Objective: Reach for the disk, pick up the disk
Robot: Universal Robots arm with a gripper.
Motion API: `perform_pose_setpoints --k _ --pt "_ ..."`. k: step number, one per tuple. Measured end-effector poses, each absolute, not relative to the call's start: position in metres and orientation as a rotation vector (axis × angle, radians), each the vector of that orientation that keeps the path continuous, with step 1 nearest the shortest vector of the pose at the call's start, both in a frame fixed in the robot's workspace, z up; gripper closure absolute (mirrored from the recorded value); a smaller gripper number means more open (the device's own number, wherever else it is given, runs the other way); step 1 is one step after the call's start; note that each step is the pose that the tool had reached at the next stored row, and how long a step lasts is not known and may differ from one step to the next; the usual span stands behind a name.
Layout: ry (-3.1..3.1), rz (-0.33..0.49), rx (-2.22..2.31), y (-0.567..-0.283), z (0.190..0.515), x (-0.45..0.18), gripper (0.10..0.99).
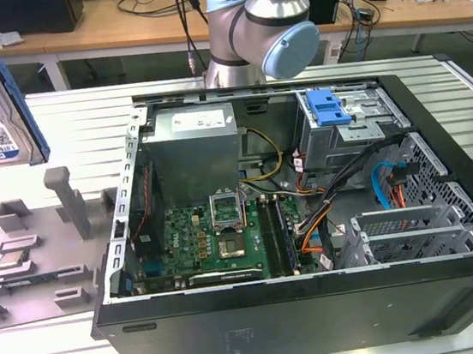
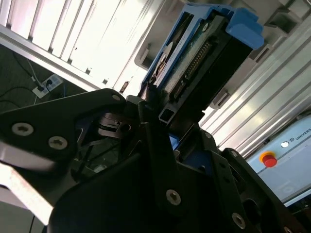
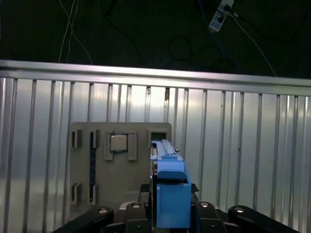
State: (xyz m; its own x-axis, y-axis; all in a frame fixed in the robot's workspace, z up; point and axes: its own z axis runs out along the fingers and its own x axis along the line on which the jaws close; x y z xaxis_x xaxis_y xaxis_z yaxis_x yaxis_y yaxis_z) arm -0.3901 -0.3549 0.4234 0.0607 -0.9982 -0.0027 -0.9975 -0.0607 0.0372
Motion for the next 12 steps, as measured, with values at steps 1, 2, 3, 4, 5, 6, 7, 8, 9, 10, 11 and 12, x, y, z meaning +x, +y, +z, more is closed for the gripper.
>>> perform_pose_setpoints --k 1,2,3,4,5,6,7,8,9,10,11,12 --pt "-2.135 -0.043 2.269 -0.355 0.425 -0.390 0.718" --pt "-2.135 -0.043 2.269 -0.355 0.427 -0.390 0.718" --pt "-2.135 -0.043 2.269 -0.355 0.430 -0.390 0.718" --pt "-2.135 -0.043 2.269 -0.355 0.431 -0.390 0.718" --pt "-2.135 -0.043 2.269 -0.355 0.433 -0.390 0.718" --pt "-2.135 -0.043 2.269 -0.355 0.435 -0.390 0.718" --pt "-2.135 -0.043 2.269 -0.355 0.436 -0.390 0.718" --pt "-2.135 -0.043 2.269 -0.355 0.438 -0.390 0.718" --pt "-2.135 -0.043 2.269 -0.355 0.440 -0.390 0.718" --pt "-2.135 -0.043 2.269 -0.355 0.441 -0.389 0.718" --pt "-2.135 -0.043 2.269 -0.355 0.444 -0.389 0.718" --pt "-2.135 -0.043 2.269 -0.355 0.447 -0.389 0.718"
